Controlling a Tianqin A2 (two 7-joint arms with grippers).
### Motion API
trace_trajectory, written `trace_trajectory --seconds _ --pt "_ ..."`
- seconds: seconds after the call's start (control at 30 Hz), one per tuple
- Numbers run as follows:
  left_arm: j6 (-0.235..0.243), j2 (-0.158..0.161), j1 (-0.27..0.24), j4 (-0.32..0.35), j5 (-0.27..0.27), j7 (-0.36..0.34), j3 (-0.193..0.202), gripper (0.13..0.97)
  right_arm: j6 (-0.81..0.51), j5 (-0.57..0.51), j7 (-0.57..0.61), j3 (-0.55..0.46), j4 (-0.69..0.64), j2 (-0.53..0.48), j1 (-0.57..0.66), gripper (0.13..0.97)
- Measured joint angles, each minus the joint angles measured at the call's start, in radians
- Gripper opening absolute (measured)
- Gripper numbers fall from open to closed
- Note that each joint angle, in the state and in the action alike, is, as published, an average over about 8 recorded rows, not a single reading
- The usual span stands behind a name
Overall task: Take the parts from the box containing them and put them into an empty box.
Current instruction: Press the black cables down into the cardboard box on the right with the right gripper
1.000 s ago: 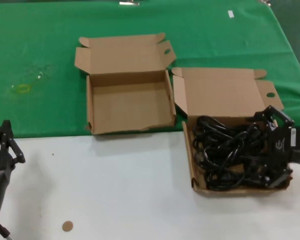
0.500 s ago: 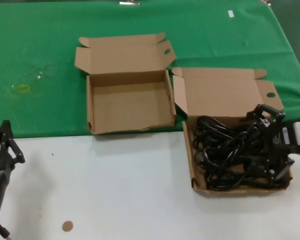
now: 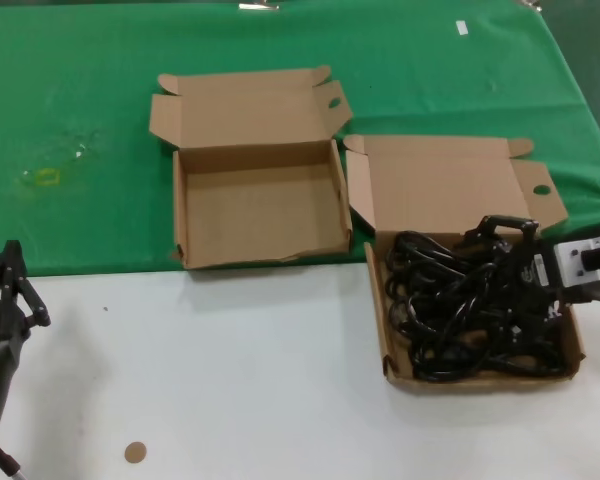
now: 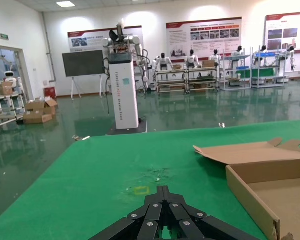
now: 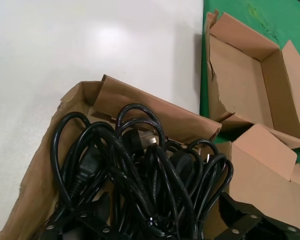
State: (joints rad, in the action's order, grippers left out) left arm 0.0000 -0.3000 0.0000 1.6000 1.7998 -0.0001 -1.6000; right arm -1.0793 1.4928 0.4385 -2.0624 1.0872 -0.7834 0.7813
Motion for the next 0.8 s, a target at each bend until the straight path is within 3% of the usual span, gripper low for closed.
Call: trace_trajectory --seconds 0.2,0.47,0.8 --pt "0.000 0.000 0.000 0.000 0.000 0.000 0.000 0.144 -0.003 -0.016 0.012 -0.002 -0.022 0.018 0.013 0.756" --pt "0.000 0.000 0.000 0.000 0.000 0.000 0.000 0.144 -0.015 -0.035 0.019 -0.007 -0.040 0.025 0.019 0.547" --pt "0.000 0.000 0.000 0.000 0.000 0.000 0.000 0.144 -0.026 -0.048 0.022 -0.006 -0.035 0.016 0.016 0.349"
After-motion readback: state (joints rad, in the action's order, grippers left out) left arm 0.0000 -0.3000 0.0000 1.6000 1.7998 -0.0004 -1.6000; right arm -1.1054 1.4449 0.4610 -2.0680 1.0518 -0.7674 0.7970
